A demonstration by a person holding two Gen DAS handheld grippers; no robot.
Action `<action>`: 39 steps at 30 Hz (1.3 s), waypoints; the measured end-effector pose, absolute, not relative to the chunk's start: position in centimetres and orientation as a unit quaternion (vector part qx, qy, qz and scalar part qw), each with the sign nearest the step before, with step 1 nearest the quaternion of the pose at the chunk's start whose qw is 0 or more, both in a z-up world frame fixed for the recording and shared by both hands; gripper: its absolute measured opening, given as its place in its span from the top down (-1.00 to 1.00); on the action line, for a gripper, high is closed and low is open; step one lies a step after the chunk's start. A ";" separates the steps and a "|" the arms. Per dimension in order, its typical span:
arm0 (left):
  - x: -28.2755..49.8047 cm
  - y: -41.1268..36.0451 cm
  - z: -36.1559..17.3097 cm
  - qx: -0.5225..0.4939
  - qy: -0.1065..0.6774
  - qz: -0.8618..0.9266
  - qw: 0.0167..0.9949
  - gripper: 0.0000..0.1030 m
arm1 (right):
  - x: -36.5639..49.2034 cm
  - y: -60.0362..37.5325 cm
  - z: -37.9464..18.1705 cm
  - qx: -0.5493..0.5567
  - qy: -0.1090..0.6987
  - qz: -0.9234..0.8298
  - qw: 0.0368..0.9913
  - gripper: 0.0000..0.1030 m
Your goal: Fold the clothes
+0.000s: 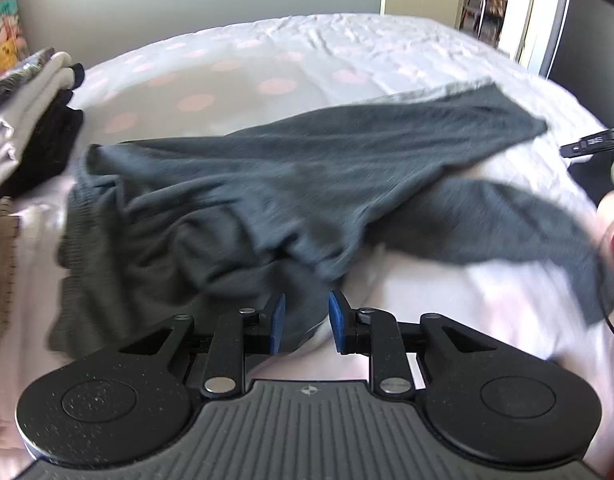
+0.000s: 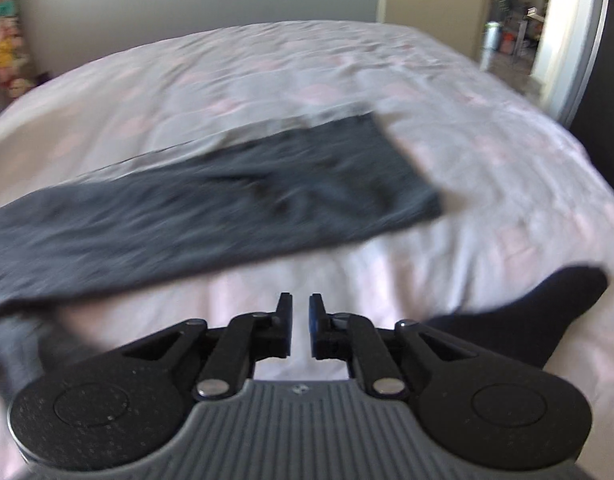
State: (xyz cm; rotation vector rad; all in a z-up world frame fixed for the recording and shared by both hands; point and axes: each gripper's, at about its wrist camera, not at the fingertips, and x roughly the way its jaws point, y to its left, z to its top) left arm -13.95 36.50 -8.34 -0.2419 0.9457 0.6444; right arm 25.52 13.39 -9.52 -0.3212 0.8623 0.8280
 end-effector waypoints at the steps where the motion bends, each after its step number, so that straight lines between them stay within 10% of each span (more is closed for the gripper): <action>1: -14.5 36.6 -8.3 -0.109 0.451 0.307 0.831 0.38 | 23.8 13.0 -9.5 -0.146 0.412 0.401 0.805 0.65; 5: -16.6 37.0 -8.4 -0.087 0.467 0.317 0.821 -0.03 | 17.4 11.7 -10.0 -0.148 0.436 0.442 0.770 0.37; 25: -17.6 36.7 -13.0 -0.058 0.463 0.324 0.823 -0.43 | 7.3 11.2 -13.7 -0.246 0.445 0.424 0.749 -0.48; 27: -17.1 37.0 -13.4 -0.058 0.462 0.330 0.821 -0.43 | 7.0 11.6 -13.9 -0.260 0.440 0.413 0.754 -0.41; 31: -17.1 37.5 -13.9 -0.068 0.446 0.333 0.828 0.08 | 6.9 11.8 -13.5 -0.271 0.429 0.385 0.771 0.74; 34: -17.8 38.3 -13.6 -0.095 0.424 0.342 0.834 0.66 | 7.1 10.9 -11.6 -0.258 0.412 0.380 0.787 0.83; 39: -20.1 38.8 -11.1 -0.130 0.353 0.382 0.844 0.73 | 7.8 8.7 -6.7 -0.237 0.358 0.365 0.826 0.85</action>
